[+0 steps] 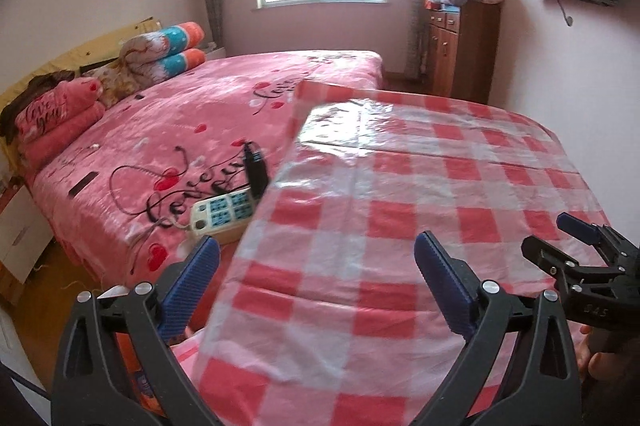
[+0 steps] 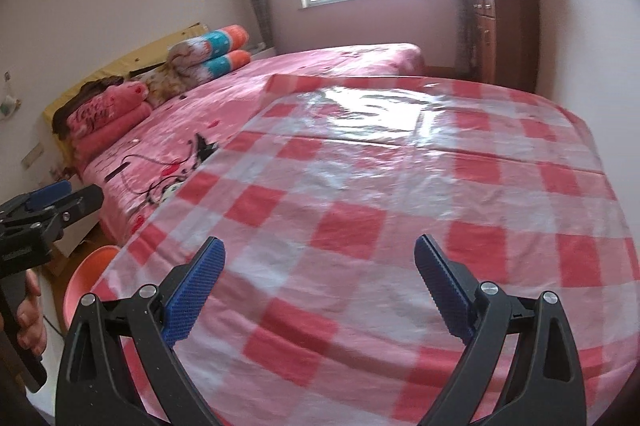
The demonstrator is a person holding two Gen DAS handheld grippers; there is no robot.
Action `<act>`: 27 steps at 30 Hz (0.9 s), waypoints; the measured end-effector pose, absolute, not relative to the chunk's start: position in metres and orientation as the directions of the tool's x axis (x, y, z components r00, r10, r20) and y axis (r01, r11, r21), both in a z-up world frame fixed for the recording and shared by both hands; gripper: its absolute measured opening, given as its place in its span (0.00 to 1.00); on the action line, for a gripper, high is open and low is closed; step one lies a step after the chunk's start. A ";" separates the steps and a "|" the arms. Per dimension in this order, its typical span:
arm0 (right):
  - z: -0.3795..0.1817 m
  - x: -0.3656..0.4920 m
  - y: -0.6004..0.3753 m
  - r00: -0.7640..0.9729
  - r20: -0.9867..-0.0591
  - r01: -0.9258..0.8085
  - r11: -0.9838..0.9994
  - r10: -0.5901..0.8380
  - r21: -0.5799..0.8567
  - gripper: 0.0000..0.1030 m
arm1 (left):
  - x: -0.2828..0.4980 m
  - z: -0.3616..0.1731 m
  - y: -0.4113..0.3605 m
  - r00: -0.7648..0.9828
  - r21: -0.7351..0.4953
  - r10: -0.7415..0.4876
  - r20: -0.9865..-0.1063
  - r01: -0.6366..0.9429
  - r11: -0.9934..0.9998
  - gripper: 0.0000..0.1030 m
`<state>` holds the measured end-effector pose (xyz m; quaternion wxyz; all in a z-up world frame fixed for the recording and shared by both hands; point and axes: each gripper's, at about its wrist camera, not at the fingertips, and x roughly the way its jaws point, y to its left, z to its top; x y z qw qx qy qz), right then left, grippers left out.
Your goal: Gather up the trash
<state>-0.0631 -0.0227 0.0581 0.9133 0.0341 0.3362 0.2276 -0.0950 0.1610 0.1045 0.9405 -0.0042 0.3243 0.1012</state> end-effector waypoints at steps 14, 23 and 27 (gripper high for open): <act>0.053 -0.044 -0.103 0.759 -0.582 -0.202 0.955 0.294 0.218 0.92 | -0.054 0.117 0.074 0.813 0.031 0.066 -0.578 -0.059 0.998 0.96; 0.052 -0.038 -0.149 0.801 -0.579 -0.059 0.984 0.149 0.171 0.92 | -0.030 0.108 0.033 0.810 0.024 0.018 -0.587 -0.006 1.000 0.96; 0.049 -0.035 -0.163 0.802 -0.587 -0.021 0.988 0.109 0.155 0.92 | -0.021 0.105 0.018 0.814 0.028 0.005 -0.581 0.013 1.000 0.96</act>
